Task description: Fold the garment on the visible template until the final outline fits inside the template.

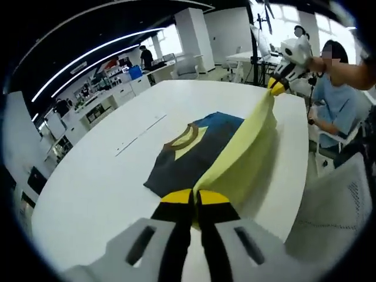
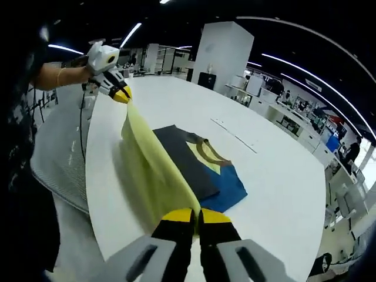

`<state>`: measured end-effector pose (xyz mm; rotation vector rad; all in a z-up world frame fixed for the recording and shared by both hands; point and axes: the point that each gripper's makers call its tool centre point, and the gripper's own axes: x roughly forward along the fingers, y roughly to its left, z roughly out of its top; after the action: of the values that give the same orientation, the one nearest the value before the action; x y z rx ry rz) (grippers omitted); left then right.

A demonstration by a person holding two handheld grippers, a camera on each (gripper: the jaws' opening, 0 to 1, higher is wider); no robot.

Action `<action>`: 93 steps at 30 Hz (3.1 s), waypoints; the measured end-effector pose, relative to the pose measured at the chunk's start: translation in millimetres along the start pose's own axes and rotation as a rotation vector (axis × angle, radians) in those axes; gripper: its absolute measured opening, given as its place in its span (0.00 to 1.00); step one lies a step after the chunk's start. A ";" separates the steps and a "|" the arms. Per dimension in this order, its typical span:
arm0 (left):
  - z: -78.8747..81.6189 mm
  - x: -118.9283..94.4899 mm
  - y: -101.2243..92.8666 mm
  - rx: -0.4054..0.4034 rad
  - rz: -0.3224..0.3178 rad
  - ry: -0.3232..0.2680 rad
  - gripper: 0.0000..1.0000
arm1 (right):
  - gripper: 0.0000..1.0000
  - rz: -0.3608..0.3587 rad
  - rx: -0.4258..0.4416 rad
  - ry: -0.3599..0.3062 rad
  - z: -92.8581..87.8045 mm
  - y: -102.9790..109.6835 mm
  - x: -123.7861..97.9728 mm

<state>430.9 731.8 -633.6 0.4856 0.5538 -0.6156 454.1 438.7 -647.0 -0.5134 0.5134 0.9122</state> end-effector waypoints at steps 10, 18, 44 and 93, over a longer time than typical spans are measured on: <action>16.1 7.5 25.7 0.019 0.089 -0.031 0.00 | 0.00 -0.087 0.018 -0.047 22.3 -31.7 13.6; 25.0 20.4 44.6 -0.012 0.122 -0.057 0.00 | 0.00 -0.124 0.022 -0.023 31.8 -52.6 28.7; 15.8 85.6 92.4 -0.092 0.171 -0.031 0.00 | 0.00 -0.173 0.082 0.026 29.8 -92.4 79.8; -53.2 183.1 118.2 -0.118 0.104 0.049 0.05 | 0.23 -0.141 0.138 0.182 -30.1 -129.9 168.6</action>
<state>614.9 773.4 -755.0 0.4166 0.6042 -0.4699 643.1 455.2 -748.1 -0.5023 0.6914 0.6940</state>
